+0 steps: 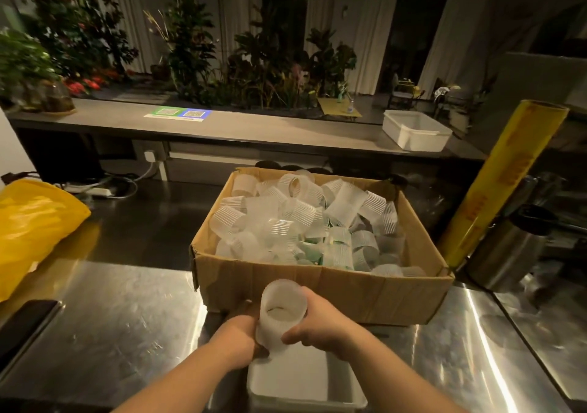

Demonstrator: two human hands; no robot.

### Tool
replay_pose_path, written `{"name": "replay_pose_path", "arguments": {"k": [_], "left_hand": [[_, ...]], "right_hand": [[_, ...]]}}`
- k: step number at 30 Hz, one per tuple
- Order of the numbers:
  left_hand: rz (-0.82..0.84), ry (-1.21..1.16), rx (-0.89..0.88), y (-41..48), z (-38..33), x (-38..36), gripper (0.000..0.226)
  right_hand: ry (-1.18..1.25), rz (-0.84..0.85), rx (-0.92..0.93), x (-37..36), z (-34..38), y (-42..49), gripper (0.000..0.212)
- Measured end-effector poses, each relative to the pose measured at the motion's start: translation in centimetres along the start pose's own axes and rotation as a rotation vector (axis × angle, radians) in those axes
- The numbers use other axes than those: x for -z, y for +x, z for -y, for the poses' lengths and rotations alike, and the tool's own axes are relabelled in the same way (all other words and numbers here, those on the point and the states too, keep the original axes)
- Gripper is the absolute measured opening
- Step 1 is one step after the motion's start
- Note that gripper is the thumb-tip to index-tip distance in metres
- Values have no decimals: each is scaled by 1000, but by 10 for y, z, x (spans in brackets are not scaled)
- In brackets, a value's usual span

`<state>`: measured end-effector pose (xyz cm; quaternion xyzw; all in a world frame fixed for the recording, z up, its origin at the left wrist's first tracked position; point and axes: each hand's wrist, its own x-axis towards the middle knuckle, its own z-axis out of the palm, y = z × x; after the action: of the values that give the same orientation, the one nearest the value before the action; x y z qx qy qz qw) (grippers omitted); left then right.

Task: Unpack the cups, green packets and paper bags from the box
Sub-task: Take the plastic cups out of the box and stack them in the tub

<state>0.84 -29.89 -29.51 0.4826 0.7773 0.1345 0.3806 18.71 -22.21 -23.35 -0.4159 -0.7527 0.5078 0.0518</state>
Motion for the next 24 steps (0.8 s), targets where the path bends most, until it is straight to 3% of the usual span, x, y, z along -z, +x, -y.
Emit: {"name": "replay_pose_path", "arguments": {"k": [5,14,17,19,22,24], "left_hand": [[-55,57,-3,-3,-7,10,99],[-31,152,69,0,-8,20,95],[84,264,82,-12,-17,38,81],[155,367,103,-24,-30,61,56],[132,487,81,-45,-58,108,17],[29,467,26,-55,-78,138,15]], "right_hand": [[11,16,-144,-11,-6,18,74],[19,19,-224,-12,-9,23,99],[-126,131,-282,4,0,17,84],[-261,184,-311,24,14,10,66],[-235,183,-213,61,44,0,27],[-184,71,-76,84,70,-7,9]]}}
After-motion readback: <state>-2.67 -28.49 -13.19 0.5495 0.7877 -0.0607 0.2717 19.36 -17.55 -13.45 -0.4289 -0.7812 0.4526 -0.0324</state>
